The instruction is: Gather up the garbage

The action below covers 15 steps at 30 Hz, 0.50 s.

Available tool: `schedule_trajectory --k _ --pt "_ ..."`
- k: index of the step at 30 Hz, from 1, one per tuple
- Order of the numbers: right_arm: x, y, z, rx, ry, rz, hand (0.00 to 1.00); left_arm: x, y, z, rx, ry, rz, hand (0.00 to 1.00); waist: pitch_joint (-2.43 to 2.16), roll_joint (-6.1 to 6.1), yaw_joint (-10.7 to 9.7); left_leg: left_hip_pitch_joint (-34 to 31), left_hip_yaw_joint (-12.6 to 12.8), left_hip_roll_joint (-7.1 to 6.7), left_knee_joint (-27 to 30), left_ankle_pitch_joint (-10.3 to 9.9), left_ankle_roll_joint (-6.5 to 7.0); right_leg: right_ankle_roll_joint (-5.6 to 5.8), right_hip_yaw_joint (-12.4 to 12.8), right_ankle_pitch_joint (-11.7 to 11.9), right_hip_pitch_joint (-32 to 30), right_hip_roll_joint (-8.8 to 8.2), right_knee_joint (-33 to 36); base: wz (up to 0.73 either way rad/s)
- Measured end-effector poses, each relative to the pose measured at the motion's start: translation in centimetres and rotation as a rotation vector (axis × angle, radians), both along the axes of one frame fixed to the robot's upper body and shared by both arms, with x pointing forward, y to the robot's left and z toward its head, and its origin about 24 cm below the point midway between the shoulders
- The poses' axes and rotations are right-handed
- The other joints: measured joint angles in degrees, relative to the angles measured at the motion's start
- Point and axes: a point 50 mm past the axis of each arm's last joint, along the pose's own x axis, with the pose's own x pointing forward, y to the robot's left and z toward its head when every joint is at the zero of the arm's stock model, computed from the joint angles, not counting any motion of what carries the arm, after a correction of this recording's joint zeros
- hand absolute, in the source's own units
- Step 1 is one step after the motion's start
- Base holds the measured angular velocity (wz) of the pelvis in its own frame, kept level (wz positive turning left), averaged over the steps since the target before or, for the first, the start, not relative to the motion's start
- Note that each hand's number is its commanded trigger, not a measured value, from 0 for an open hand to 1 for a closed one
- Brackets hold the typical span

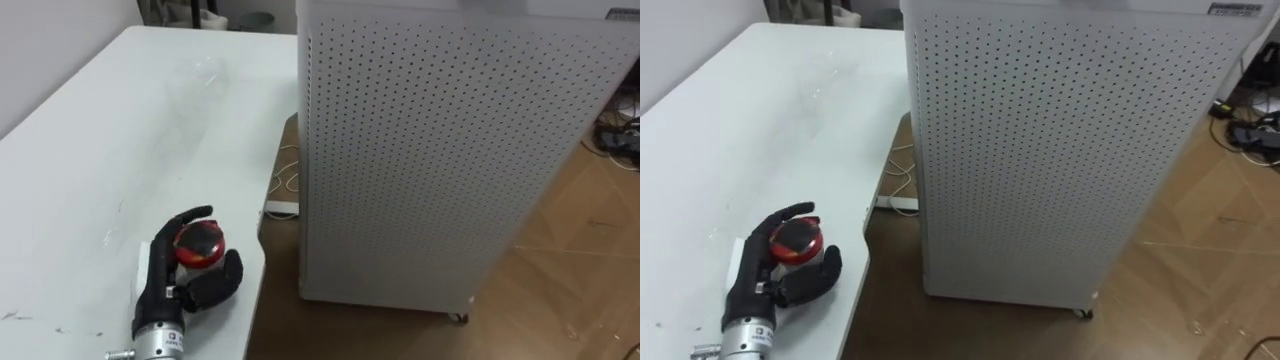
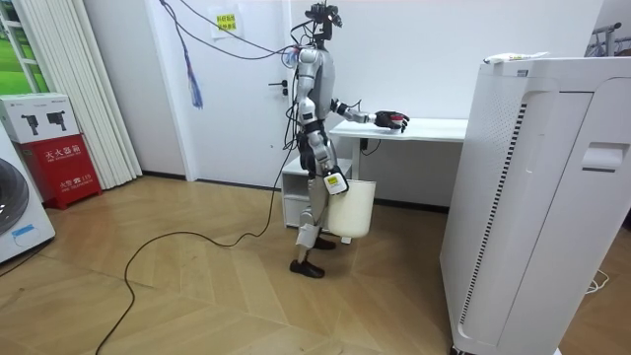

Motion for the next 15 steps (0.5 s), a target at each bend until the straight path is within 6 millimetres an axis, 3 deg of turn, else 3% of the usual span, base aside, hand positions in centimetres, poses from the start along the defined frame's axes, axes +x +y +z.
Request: schedule_trajectory --k 15 --pt "1.1 0.1 0.3 -0.006 -0.025 0.007 1.00 0.7 0.3 -0.3 -0.101 0.024 -0.010 1.00 -0.06 -0.61 0.2 0.3 0.8 0.06 0.0 0.0 0.03 0.00 0.8 0.0 -0.1 -0.02 0.1 -0.02"
